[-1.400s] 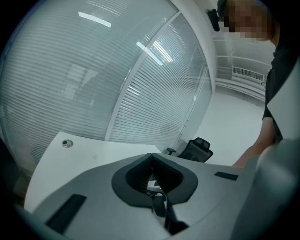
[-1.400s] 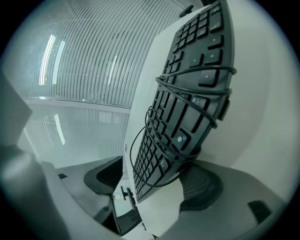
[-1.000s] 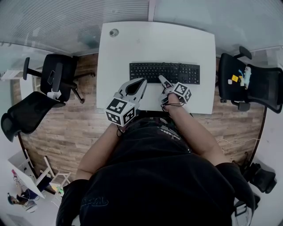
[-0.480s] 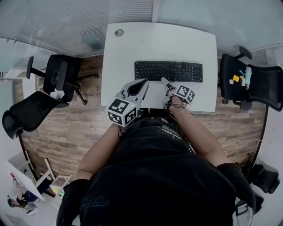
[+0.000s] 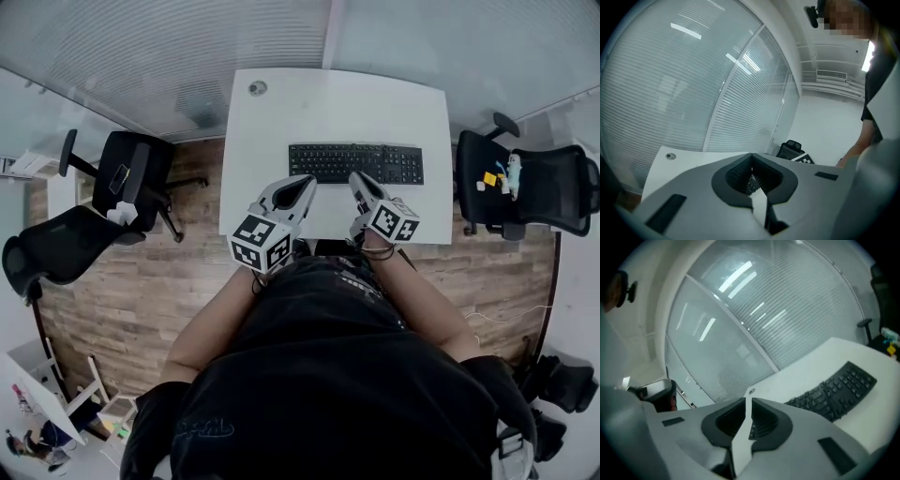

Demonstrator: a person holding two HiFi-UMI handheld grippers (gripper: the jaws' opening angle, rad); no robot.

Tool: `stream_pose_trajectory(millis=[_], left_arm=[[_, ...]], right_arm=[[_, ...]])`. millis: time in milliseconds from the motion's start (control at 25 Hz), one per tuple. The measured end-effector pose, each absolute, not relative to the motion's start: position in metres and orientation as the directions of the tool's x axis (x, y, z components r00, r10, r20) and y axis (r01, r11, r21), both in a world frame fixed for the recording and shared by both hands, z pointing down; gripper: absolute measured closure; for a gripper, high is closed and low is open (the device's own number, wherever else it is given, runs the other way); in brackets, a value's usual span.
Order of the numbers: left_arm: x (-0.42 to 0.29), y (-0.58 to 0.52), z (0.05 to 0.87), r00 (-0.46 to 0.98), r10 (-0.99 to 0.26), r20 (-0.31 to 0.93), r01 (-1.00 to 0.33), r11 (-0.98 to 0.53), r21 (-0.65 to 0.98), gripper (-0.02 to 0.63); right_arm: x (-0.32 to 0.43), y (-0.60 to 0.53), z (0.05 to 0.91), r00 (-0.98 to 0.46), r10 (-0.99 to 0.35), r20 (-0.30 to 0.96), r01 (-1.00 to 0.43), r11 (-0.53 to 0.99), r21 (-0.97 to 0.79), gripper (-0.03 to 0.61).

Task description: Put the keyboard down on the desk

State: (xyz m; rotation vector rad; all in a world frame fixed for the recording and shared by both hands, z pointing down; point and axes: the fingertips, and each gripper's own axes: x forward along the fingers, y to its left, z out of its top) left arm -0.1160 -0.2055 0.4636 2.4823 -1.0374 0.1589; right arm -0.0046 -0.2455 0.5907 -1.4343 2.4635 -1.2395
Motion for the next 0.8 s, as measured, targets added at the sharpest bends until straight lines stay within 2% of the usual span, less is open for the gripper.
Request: stream_pose_trajectory(millis=[120,320,800], left_arm=[[-0.116,-0.202,0.453,0.723,-0.650,0.235,-0.687,-0.642,0.340,0.598],[-0.126,-0.201,0.452,0.719,-0.655,0.232,-0.692,-0.640,0.334,0.598],[-0.110,-0.193,0.447,0.746,-0.629,0.218,-0.663,-0.674,0.326,0.598]], right_arm=[[-0.013,-0.241,0.541,-0.582,-0.772,0.256,-0.754,0.395,-0.525,0.545],[-0.045,-0.222,0.489,-0.633,-0.752,0.183,-0.756,0.552,-0.351,0.554],[-0.065,-0.194,0.459,-0.679,-0.712,0.178,-0.734,0.655,-0.178,0.555]])
